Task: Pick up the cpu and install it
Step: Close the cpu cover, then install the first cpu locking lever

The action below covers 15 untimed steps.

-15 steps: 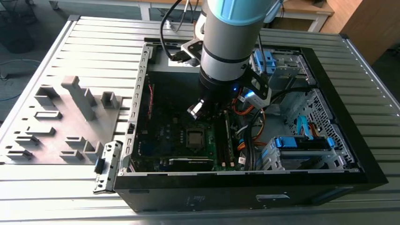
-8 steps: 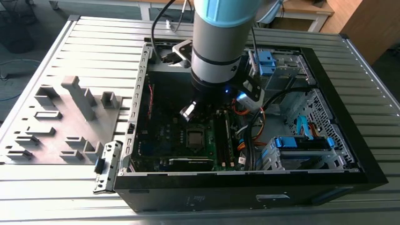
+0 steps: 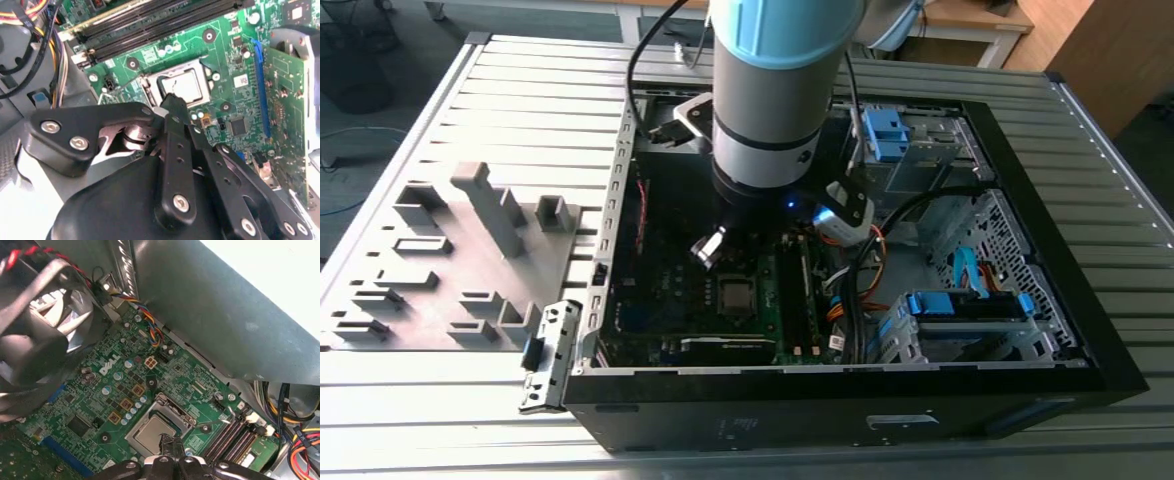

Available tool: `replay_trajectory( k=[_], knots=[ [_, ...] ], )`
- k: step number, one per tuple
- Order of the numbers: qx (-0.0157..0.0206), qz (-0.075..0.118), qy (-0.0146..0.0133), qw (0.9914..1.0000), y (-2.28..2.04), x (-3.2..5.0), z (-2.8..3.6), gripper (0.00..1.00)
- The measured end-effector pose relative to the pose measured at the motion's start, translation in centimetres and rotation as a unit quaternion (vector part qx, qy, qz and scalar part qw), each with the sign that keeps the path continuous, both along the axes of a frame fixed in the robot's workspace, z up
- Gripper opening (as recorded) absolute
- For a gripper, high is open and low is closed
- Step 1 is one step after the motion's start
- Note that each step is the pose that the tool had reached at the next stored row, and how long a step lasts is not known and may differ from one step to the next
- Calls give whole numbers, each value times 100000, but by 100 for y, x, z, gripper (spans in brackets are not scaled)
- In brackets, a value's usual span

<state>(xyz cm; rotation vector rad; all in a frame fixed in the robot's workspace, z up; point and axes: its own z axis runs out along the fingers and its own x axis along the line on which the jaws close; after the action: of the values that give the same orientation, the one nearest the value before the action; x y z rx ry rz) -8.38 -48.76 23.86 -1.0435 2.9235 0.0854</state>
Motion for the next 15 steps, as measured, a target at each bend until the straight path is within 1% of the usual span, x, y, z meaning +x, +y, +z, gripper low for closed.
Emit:
replay_trajectory(
  k=[4,6,14,15],
  knots=[
    [9,3,-26,100000,0,-1,-1,11],
    [7,2,-25,100000,-7,-2,66,11],
    [16,2,-26,100000,-7,-2,68,11],
    [106,5,-17,100000,-8,-2,73,11]
  ],
)
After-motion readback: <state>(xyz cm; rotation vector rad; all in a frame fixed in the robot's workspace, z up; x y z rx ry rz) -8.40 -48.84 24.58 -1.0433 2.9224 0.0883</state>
